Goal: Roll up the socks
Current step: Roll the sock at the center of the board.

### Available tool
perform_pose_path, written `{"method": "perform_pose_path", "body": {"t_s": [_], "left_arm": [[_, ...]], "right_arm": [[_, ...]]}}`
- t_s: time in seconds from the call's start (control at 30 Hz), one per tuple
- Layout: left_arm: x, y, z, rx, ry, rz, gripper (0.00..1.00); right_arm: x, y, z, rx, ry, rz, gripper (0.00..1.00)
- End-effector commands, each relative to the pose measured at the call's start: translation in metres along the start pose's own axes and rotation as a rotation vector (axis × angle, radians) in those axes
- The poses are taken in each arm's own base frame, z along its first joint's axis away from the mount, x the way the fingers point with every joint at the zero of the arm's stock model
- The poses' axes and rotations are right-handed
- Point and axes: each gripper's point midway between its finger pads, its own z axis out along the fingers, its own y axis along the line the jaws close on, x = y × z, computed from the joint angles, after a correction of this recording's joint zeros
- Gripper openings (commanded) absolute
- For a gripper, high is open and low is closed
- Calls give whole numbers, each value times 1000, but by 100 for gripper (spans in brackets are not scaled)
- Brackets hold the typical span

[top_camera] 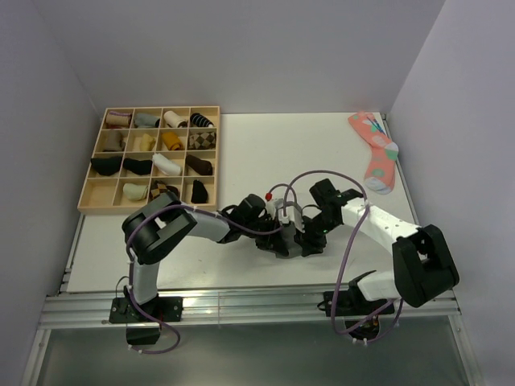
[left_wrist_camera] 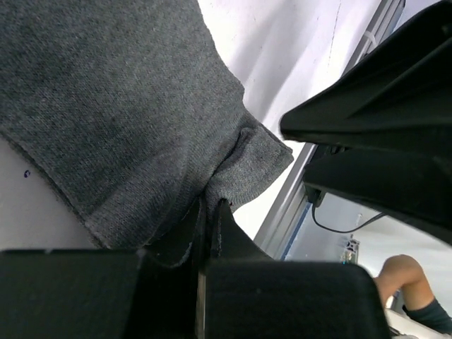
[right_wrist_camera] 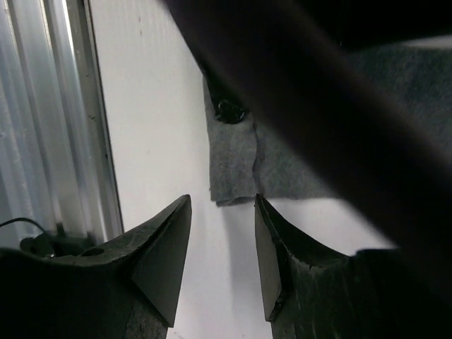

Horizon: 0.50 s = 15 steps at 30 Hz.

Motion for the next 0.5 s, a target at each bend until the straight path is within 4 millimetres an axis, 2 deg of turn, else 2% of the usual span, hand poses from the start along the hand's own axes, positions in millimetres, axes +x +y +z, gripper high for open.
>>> {"method": "perform_pose_path", "body": {"t_s": [0.0,0.17,0.47], "left_arm": [[41,46,-2,-159,134,-110,0],[41,45,0,-150,138,-121,1],[38,47,2,-155,136,-123,0]], "right_arm": [[-11,-15,3,69,-12,-51,49],[-16,-14,9,47,-5,-60,49],[-7,-6,23,2,43,-61,50]]}}
